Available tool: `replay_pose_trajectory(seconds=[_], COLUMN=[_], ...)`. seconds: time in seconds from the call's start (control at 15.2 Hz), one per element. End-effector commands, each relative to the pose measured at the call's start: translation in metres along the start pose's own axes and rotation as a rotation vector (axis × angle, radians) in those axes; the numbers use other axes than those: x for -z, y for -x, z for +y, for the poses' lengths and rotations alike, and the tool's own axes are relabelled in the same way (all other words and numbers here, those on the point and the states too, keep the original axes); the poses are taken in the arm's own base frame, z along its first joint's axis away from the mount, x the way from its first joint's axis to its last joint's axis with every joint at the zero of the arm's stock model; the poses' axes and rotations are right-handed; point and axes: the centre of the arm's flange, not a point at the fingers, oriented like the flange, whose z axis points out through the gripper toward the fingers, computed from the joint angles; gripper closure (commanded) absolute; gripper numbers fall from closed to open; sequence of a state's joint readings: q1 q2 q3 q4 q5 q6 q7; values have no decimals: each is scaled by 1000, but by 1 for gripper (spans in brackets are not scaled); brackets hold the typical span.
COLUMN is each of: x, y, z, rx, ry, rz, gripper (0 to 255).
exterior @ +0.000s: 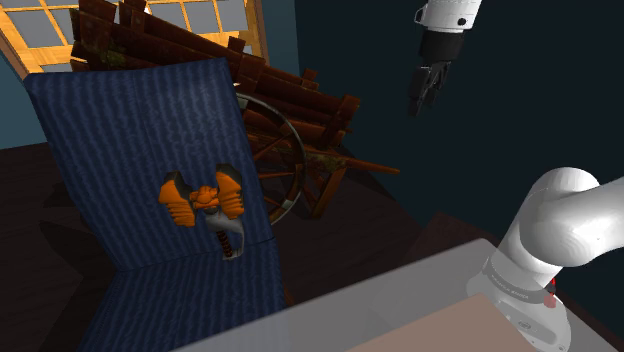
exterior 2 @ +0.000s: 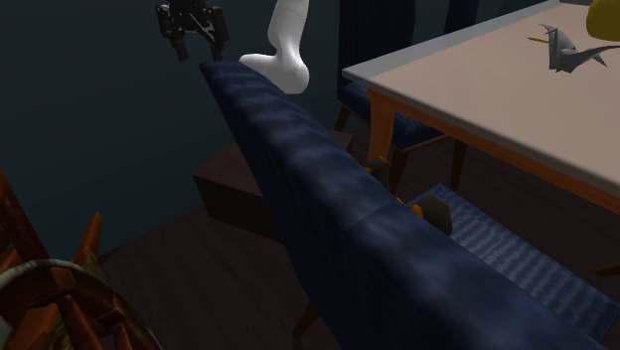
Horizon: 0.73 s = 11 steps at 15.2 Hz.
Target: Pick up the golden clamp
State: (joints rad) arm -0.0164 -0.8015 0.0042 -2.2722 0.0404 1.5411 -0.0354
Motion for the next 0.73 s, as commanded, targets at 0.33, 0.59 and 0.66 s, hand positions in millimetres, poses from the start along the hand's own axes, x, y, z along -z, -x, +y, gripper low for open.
replay_pose_trajectory(seconds=[0.33, 0.59, 0.66], x=[-9, -16, -17], y=[-34, -60, -66], z=[-51, -94, -104], rx=[62, 112, 124], ry=[-18, -33, -37], rz=[16, 28, 31], gripper=[0, 0, 0])
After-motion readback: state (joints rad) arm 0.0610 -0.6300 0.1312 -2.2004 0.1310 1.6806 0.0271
